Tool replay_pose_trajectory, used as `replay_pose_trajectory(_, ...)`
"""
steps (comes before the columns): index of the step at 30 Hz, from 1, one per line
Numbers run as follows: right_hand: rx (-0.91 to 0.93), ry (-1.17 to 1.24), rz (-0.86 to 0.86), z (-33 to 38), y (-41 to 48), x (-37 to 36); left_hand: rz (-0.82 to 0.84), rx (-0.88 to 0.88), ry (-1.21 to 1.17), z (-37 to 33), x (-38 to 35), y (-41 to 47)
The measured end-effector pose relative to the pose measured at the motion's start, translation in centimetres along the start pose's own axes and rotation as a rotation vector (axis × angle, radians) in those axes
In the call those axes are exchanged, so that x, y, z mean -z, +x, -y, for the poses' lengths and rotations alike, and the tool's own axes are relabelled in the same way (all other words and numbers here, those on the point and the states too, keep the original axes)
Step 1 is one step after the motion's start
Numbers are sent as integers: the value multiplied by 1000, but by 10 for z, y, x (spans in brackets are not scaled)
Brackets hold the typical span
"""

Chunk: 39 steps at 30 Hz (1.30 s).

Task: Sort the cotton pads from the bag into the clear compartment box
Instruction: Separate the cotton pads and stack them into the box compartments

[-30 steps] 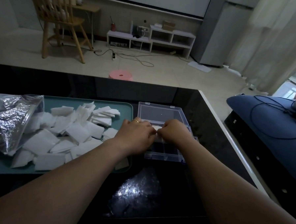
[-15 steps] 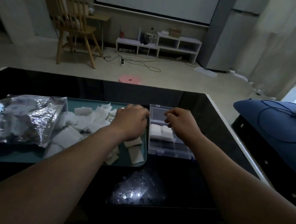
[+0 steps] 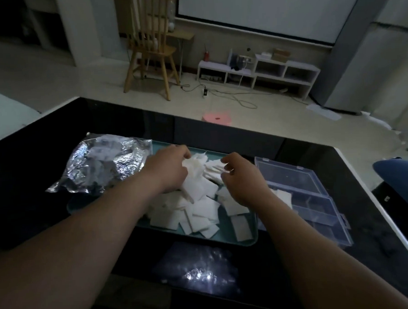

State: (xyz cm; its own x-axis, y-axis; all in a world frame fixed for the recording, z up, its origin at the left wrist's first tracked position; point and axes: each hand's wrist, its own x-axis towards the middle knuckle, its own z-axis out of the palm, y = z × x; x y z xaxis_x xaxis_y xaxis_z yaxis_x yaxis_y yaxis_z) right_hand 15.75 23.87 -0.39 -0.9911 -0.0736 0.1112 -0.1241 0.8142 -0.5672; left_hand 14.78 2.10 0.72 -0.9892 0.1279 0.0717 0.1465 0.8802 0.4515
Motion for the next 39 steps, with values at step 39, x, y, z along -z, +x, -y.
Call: replay_pose_trajectory(39, -156, 629, 169, 10, -50, 31, 284, 252, -1054, -75, -19, -29)
